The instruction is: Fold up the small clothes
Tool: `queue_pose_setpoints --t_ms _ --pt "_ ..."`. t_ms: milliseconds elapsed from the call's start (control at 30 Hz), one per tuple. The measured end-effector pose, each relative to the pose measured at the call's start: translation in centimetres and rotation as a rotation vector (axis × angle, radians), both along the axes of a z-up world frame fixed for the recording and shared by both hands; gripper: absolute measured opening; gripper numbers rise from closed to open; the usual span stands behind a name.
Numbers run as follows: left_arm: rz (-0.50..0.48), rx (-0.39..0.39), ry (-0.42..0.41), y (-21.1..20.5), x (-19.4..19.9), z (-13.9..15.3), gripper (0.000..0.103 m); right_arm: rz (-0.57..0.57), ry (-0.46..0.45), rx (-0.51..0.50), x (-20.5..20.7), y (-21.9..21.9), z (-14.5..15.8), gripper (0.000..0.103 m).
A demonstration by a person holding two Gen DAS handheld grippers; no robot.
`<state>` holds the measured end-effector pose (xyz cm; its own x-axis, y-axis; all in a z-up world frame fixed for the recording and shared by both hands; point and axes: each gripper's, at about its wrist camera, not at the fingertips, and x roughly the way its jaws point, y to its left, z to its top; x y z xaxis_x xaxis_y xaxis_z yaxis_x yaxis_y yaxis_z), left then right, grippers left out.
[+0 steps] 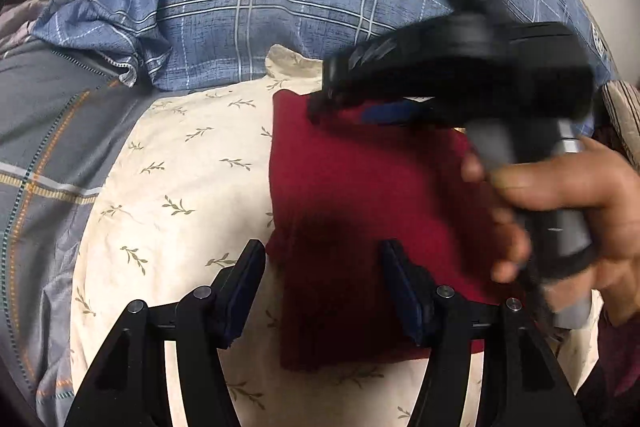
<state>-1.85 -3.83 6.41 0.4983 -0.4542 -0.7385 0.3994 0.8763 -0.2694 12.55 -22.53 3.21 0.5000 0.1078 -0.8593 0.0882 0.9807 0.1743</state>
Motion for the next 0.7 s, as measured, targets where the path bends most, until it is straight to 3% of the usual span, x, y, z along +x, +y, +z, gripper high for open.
queue_pose_setpoints --t_ms 33,67,267,367,433,500,533,567,633,700 --pt "-0.001 0.003 0.001 -0.1 0.1 0.0 0.06 0.018 -0.014 -0.036 0.3 0.2 -0.3 0.011" --pt "-0.001 0.002 0.004 0.0 0.1 0.0 0.061 0.023 -0.024 -0.043 0.5 0.1 -0.2 0.006" --pt "0.026 -0.025 0.03 0.5 0.9 -0.3 0.063 0.051 -0.143 0.044 0.2 0.5 1.6 0.0" --pt "0.038 -0.032 0.044 0.6 1.2 -0.6 0.067 0.033 -0.089 0.021 1.4 1.0 0.0 0.0" --pt "0.041 -0.038 0.053 0.7 1.4 -0.7 0.067 0.02 -0.055 0.074 1.3 0.6 -0.3 0.001" --pt "0.045 -0.05 0.056 0.9 1.5 -0.7 0.067 0.036 -0.058 0.102 0.4 0.5 0.3 0.009" --pt "0.048 -0.051 0.057 1.0 1.5 -0.7 0.067 0.041 -0.061 0.08 -0.1 0.7 0.8 0.019" --pt "0.048 -0.051 0.06 0.9 1.6 -0.7 0.067 0.05 -0.064 0.063 -0.5 1.0 1.2 0.044" --pt "0.047 -0.044 0.061 0.8 1.6 -0.9 0.067 0.068 -0.081 0.029 -1.1 1.6 1.9 0.073" --pt "0.048 -0.039 0.055 0.7 1.6 -0.9 0.067 0.073 -0.091 -0.001 -1.4 2.0 2.2 0.073"
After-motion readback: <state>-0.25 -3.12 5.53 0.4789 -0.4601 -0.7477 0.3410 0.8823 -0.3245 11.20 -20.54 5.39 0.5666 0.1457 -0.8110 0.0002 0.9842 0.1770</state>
